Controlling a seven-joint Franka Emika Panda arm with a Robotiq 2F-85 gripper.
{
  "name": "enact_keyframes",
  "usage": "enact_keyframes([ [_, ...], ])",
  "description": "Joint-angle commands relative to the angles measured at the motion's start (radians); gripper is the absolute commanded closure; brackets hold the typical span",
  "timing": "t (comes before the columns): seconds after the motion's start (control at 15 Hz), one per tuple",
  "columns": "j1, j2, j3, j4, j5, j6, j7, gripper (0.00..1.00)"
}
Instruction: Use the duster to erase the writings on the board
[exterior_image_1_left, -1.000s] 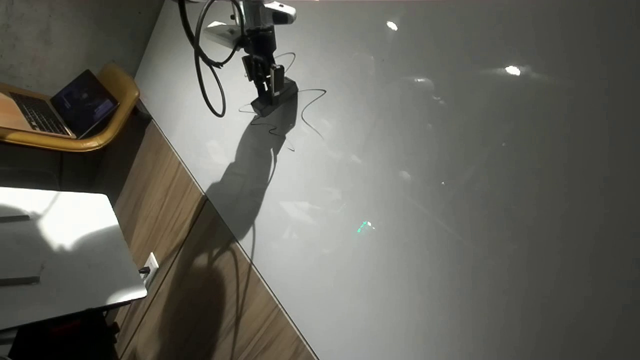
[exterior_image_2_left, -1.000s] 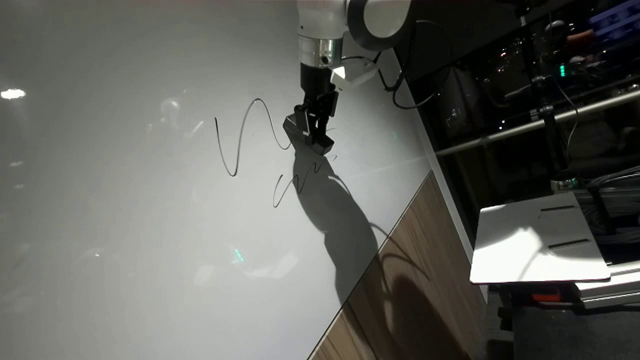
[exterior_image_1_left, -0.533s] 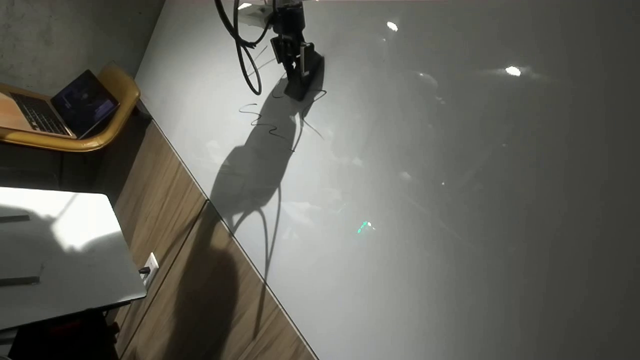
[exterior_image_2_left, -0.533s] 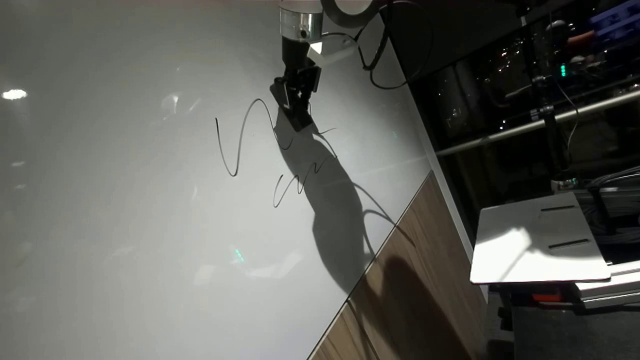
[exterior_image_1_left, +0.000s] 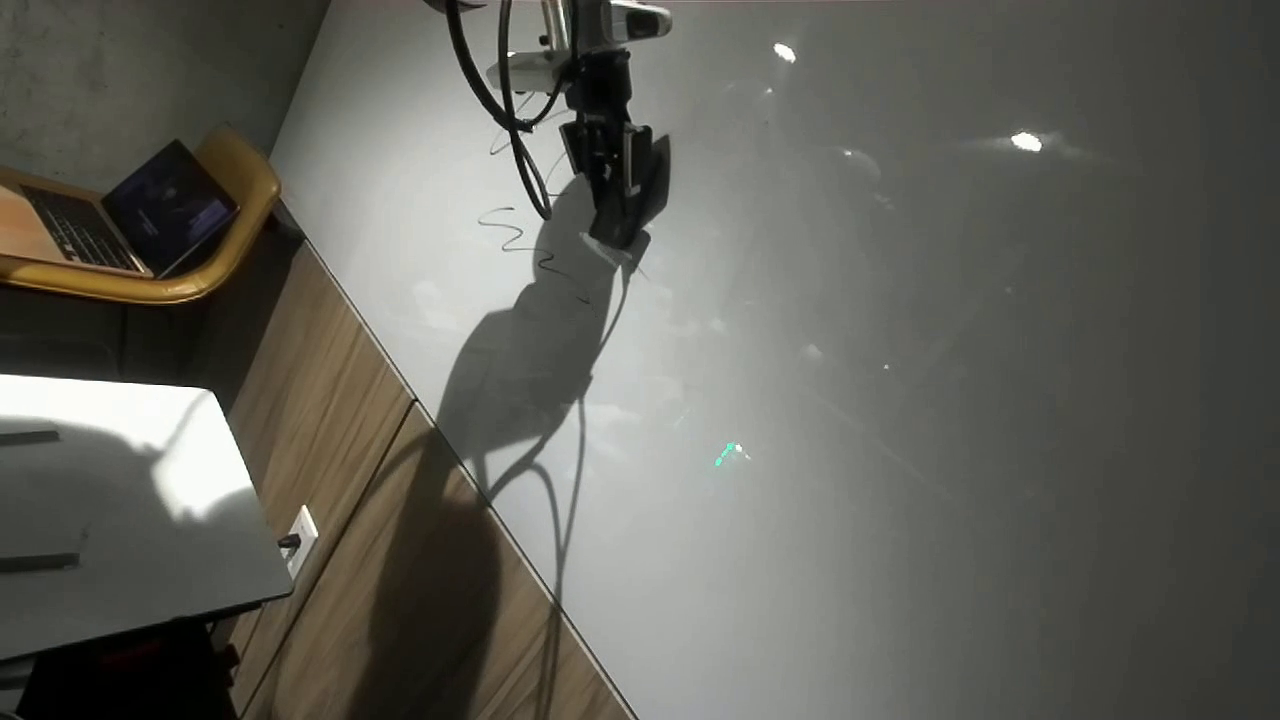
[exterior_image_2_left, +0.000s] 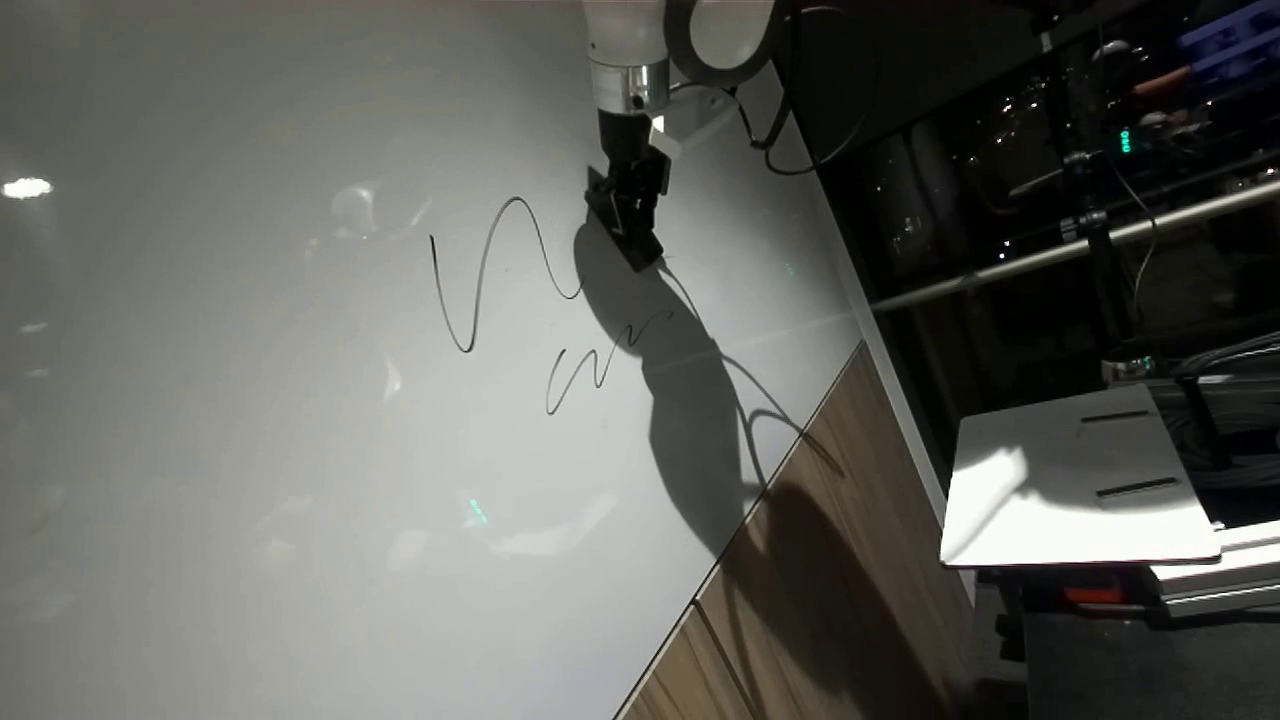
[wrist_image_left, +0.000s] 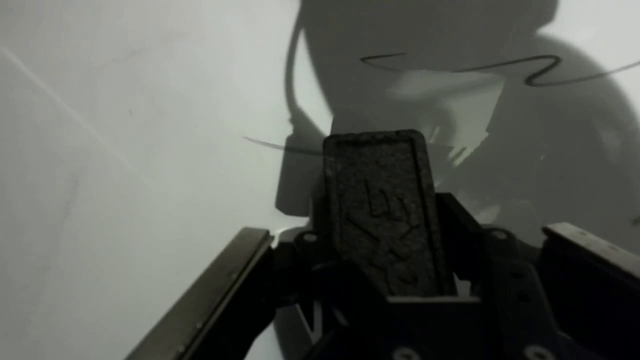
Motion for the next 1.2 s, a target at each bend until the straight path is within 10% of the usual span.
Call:
enact_keyframes([
  [0.0,-0.018,0.11,-0.068,0.078,-0.091,0.018,0.039,0.7],
  [0.8,0.082,0.093,-0.093,0.058,-0.094,-0.069,0.116,0.7],
  [1.13,0.108,0.153,-0.104,-0.062,-0.287,0.084,0.275,0.7],
])
